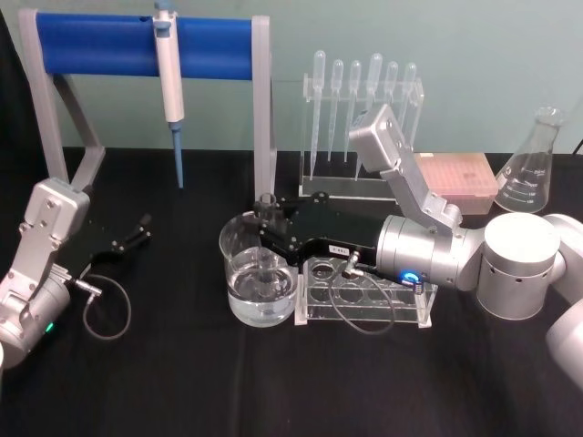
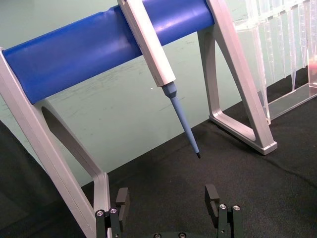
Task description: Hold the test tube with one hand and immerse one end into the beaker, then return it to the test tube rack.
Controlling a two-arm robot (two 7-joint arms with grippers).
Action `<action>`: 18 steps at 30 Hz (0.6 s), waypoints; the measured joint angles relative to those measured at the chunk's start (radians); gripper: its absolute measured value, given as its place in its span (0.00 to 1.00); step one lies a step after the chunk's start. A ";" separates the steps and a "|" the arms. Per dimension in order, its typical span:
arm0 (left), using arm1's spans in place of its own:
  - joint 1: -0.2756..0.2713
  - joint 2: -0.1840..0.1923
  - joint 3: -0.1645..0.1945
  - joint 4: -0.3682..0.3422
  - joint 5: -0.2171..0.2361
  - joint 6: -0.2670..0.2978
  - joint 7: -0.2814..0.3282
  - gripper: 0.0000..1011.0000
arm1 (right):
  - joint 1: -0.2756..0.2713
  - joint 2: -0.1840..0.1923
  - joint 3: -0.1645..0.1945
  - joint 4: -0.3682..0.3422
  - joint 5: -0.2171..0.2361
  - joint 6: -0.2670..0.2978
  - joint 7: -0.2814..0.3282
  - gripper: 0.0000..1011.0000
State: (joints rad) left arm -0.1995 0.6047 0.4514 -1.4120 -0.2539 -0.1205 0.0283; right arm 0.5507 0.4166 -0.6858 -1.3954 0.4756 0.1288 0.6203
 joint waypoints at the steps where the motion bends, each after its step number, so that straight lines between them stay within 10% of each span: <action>1: 0.000 0.000 0.000 0.000 0.000 0.000 0.000 0.99 | 0.000 0.000 0.000 0.000 0.000 0.000 0.000 0.22; 18: 0.000 0.000 0.000 0.000 0.000 0.000 0.000 0.99 | 0.000 0.000 0.000 0.000 0.000 0.000 -0.001 0.22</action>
State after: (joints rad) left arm -0.1995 0.6047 0.4514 -1.4120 -0.2539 -0.1205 0.0283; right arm 0.5507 0.4165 -0.6858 -1.3954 0.4755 0.1289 0.6196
